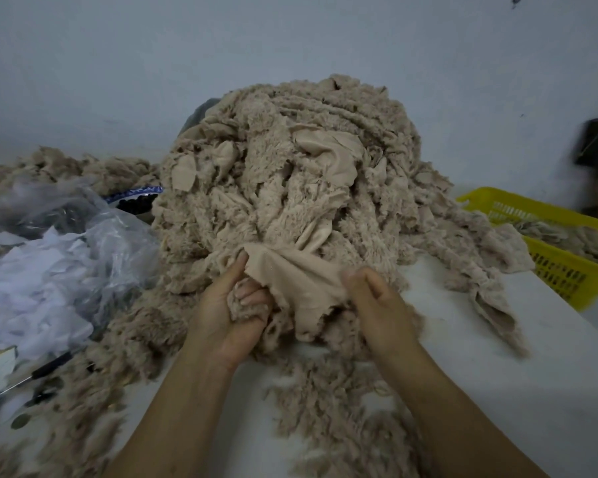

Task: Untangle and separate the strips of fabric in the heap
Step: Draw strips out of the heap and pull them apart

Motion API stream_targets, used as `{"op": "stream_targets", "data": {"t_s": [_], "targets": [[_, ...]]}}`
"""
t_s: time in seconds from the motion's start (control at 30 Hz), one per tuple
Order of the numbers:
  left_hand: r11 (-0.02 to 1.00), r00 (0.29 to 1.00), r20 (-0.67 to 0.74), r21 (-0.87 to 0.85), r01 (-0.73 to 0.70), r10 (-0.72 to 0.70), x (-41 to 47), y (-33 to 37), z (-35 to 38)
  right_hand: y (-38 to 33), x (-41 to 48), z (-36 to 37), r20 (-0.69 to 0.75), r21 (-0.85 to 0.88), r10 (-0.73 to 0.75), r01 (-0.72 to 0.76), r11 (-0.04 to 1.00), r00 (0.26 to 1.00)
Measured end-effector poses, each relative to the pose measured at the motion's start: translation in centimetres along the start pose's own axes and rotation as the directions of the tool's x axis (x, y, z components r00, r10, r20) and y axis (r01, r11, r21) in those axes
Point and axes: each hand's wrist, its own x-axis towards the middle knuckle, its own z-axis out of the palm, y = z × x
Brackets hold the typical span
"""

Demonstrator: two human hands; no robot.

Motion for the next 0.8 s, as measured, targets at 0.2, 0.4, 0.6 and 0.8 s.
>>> {"op": "stream_targets", "data": {"t_s": [0.2, 0.4, 0.6, 0.8], "targets": [[0.998, 0.997, 0.051, -0.029, 0.061, -0.06, 0.3, 0.0, -0.8, 0.2, 0.8, -0.4, -0.088, 0.36, 0.237, -0.19, 0.913, 0.968], [0.87, 0.99, 0.105, 0.473, -0.136, 0.098, 0.1, -1.0, -0.6, 0.3, 1.0, -0.7, -0.04, 0.391, 0.194, -0.163, 0.906, 0.98], [0.294, 0.946, 0.315, 0.9, -0.321, 0.069, -0.3, -3.8, 0.1, 0.6, 0.5, 0.2, 0.047, 0.382, 0.139, -0.147, 0.912, 0.989], [0.63, 0.977, 0.014, 0.762, -0.147, 0.211, -0.5, -3.2, 0.1, 0.9, 0.3, 0.2, 0.042, 0.211, 0.085, -0.092, 0.973, 0.995]]}}
